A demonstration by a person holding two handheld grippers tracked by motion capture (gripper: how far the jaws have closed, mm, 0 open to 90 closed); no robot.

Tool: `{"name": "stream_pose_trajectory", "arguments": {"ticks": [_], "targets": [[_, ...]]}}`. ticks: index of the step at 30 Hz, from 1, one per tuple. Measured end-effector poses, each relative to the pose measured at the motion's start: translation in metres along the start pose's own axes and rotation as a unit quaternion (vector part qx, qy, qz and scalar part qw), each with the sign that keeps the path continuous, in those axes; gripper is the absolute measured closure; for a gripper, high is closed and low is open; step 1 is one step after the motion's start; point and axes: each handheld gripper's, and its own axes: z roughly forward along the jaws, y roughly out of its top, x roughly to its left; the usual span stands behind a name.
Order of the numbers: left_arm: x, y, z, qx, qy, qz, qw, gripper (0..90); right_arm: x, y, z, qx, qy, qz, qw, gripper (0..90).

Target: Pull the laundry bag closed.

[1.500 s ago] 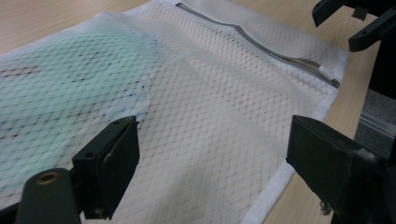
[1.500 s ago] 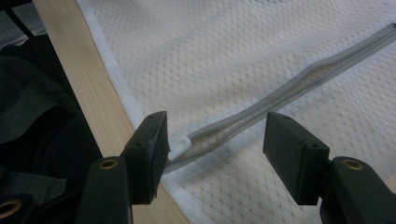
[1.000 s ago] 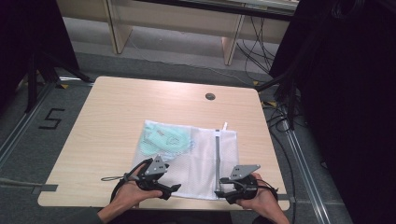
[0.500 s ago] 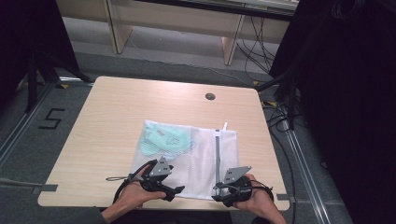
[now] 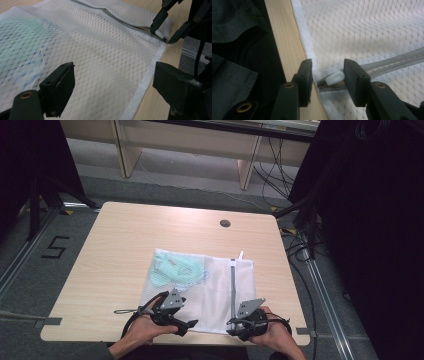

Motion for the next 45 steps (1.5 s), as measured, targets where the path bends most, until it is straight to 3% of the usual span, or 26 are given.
{"name": "stream_pose_trajectory", "arguments": {"ticks": [7,11,14,16,22,23,25,26,29,32,36,37,38,40,45], "targets": [[-0.001,0.000,0.001,-0.002,0.001,-0.005,1.0000,17.2,0.002,-0.001,-0.002,0.005,0.003,-0.021,0.9998,71.2],[0.000,0.000,0.000,-0.004,0.003,-0.001,1.0000,17.2,0.002,-0.002,-0.005,0.006,0.000,-0.018,0.9998,75.4],[-0.001,0.000,0.000,-0.002,0.005,-0.012,0.9999,17.2,0.002,-0.004,-0.007,0.013,0.000,-0.020,0.9997,78.9],[0.000,0.000,0.000,-0.002,0.000,-0.002,1.0000,17.2,0.002,-0.004,-0.006,0.018,0.003,-0.021,0.9996,80.4],[0.000,0.000,0.000,-0.003,0.000,-0.003,1.0000,17.2,0.001,-0.005,-0.008,0.018,0.000,-0.020,0.9996,84.1],[0.000,0.000,0.001,-0.006,0.001,-0.002,1.0000,17.3,0.000,-0.005,-0.008,0.015,0.003,-0.032,0.9994,85.0],[0.000,0.000,0.000,0.002,-0.004,0.000,1.0000,17.6,0.001,-0.005,-0.009,0.023,0.004,-0.018,0.9996,86.2],[-0.002,0.000,0.000,0.004,-0.006,-0.014,0.9999,17.7,0.001,-0.005,-0.009,0.023,0.004,-0.016,0.9996,86.4],[-0.004,-0.001,0.001,0.004,-0.001,-0.004,1.0000,18.1,0.002,-0.004,-0.009,0.020,-0.001,-0.014,0.9997,86.5],[-0.008,0.000,0.004,0.004,-0.015,-0.002,0.9999,20.1,0.002,-0.003,-0.012,0.024,0.001,-0.010,0.9997,86.6],[-0.014,0.001,0.011,0.008,-0.012,0.022,0.9997,21.4,0.001,-0.002,-0.014,0.016,0.002,-0.005,0.9999,86.6],[-0.015,0.002,0.012,0.009,-0.013,0.021,0.9996,21.5,0.000,-0.002,-0.013,0.007,0.003,-0.016,0.9998,86.6],[-0.017,0.001,0.014,0.007,-0.017,0.019,0.9997,21.8,0.001,-0.002,-0.014,0.009,-0.002,-0.002,1.0000,86.6],[-0.019,0.001,0.017,0.013,-0.016,0.028,0.9994,22.6,0.001,-0.002,-0.015,0.007,0.002,0.000,1.0000,86.6],[-0.024,0.002,0.024,0.010,-0.023,0.029,0.9993,24.1,-0.001,-0.001,-0.018,-0.005,-0.003,-0.003,1.0000,86.6]]}}
